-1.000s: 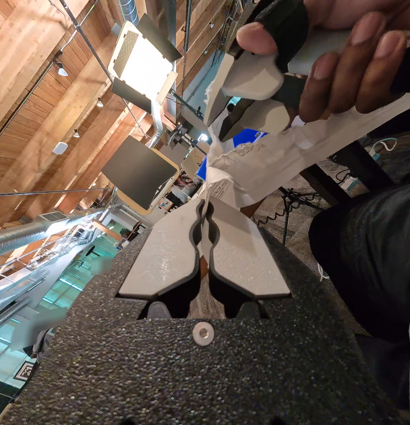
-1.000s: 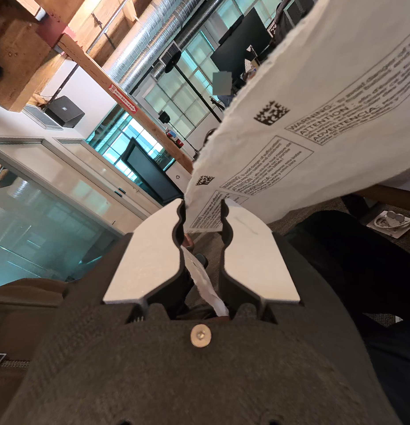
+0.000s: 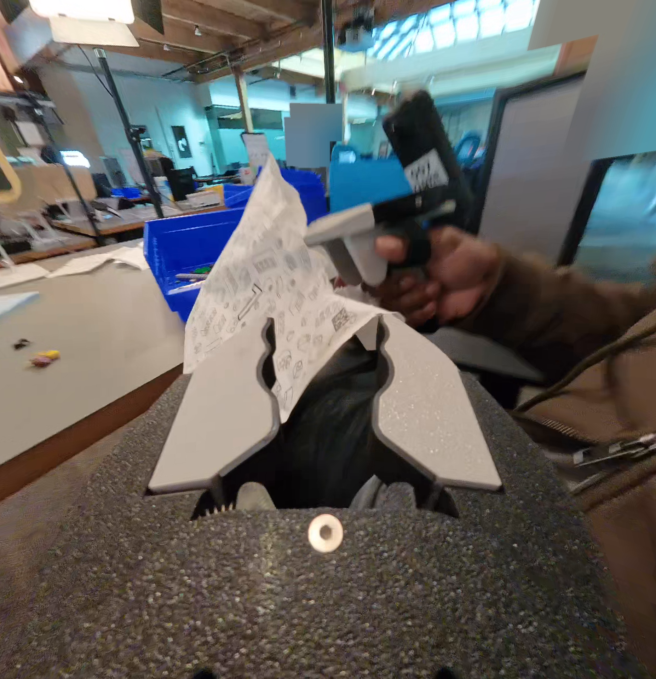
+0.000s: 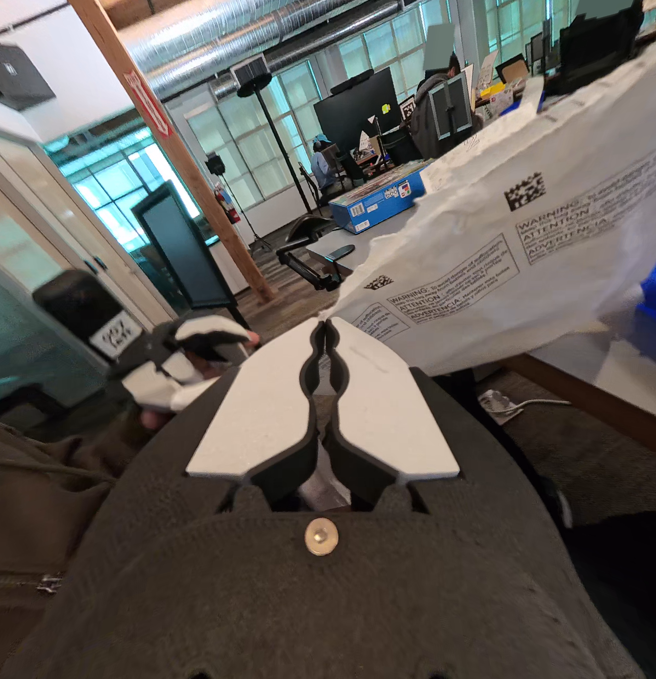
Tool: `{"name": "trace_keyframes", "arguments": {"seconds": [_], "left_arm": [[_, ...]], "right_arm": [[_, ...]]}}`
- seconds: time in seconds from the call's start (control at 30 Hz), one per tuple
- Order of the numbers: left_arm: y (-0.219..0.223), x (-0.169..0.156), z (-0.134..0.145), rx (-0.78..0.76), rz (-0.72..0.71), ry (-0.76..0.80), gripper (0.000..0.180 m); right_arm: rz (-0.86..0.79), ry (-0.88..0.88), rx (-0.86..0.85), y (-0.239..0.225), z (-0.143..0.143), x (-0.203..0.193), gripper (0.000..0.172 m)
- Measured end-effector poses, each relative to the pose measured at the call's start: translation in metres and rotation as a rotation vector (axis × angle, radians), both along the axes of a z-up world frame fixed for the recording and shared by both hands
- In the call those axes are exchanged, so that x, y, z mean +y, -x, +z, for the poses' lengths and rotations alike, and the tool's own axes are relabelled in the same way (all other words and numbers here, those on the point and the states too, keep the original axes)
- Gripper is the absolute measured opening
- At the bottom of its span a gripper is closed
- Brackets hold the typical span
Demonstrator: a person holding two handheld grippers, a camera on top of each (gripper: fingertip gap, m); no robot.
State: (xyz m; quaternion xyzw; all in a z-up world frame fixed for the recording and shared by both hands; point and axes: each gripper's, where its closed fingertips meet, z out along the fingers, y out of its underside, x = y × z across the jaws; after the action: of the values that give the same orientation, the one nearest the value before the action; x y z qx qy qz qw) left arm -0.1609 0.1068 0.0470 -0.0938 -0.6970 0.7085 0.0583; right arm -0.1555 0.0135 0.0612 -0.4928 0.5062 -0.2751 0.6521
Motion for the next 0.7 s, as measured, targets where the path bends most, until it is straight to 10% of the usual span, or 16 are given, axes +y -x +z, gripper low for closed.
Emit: {"name": "trace_keyframes", "arguments": {"seconds": [0.7], "left_arm": [[-0.04,0.019,0.079,0.103,0.038,-0.173,0.044]], "right_arm": [[-0.09,0.592,-0.024,0.014,0.011,0.021,0.0]]}}
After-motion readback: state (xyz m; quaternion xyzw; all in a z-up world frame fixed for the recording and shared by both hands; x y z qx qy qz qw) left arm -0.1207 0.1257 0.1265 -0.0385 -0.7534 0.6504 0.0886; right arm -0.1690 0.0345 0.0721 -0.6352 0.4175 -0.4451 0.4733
